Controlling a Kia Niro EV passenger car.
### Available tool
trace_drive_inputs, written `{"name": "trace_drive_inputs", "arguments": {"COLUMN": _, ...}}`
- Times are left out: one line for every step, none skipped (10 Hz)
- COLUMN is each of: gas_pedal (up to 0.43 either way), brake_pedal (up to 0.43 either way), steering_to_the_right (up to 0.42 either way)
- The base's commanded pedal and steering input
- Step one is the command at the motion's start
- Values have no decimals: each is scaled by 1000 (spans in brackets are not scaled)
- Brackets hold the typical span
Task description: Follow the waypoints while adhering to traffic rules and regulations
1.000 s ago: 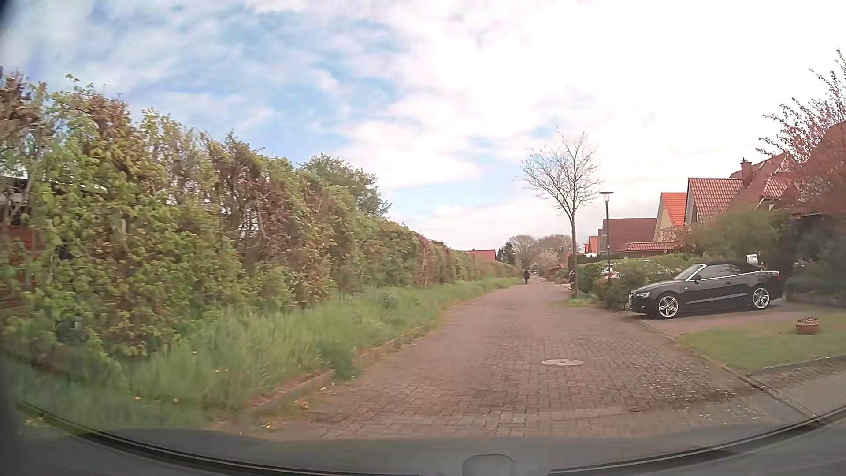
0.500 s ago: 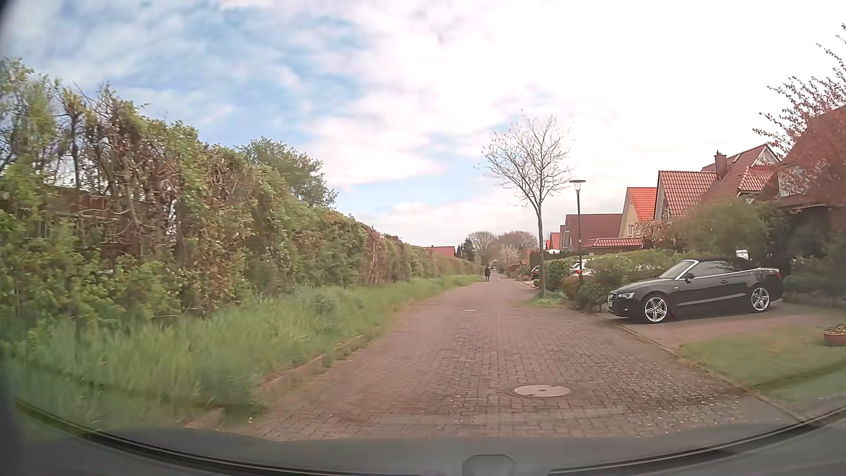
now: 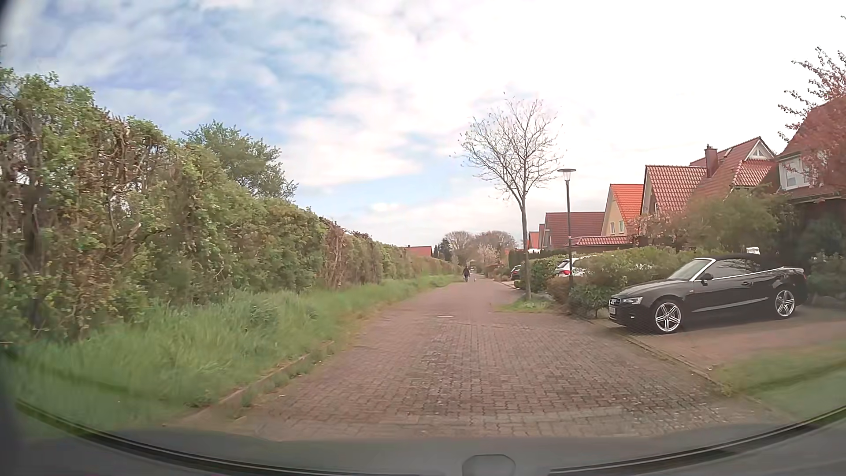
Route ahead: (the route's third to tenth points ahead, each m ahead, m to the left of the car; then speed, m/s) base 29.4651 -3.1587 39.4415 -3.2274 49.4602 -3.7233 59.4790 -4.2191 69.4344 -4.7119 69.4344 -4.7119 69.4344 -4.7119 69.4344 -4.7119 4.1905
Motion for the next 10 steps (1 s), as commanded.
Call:
{"name": "trace_drive_inputs", "arguments": {"gas_pedal": 67, "brake_pedal": 0, "steering_to_the_right": 28}}
{"name": "trace_drive_inputs", "arguments": {"gas_pedal": 67, "brake_pedal": 0, "steering_to_the_right": 16}}
{"name": "trace_drive_inputs", "arguments": {"gas_pedal": 67, "brake_pedal": 6, "steering_to_the_right": 2}}
{"name": "trace_drive_inputs", "arguments": {"gas_pedal": 67, "brake_pedal": 0, "steering_to_the_right": -13}}
{"name": "trace_drive_inputs", "arguments": {"gas_pedal": 79, "brake_pedal": 6, "steering_to_the_right": -25}}
{"name": "trace_drive_inputs", "arguments": {"gas_pedal": 79, "brake_pedal": 0, "steering_to_the_right": -24}}
{"name": "trace_drive_inputs", "arguments": {"gas_pedal": 79, "brake_pedal": 0, "steering_to_the_right": -14}}
{"name": "trace_drive_inputs", "arguments": {"gas_pedal": 79, "brake_pedal": 0, "steering_to_the_right": -6}}
{"name": "trace_drive_inputs", "arguments": {"gas_pedal": 79, "brake_pedal": 0, "steering_to_the_right": -5}}
{"name": "trace_drive_inputs", "arguments": {"gas_pedal": 79, "brake_pedal": 0, "steering_to_the_right": -4}}
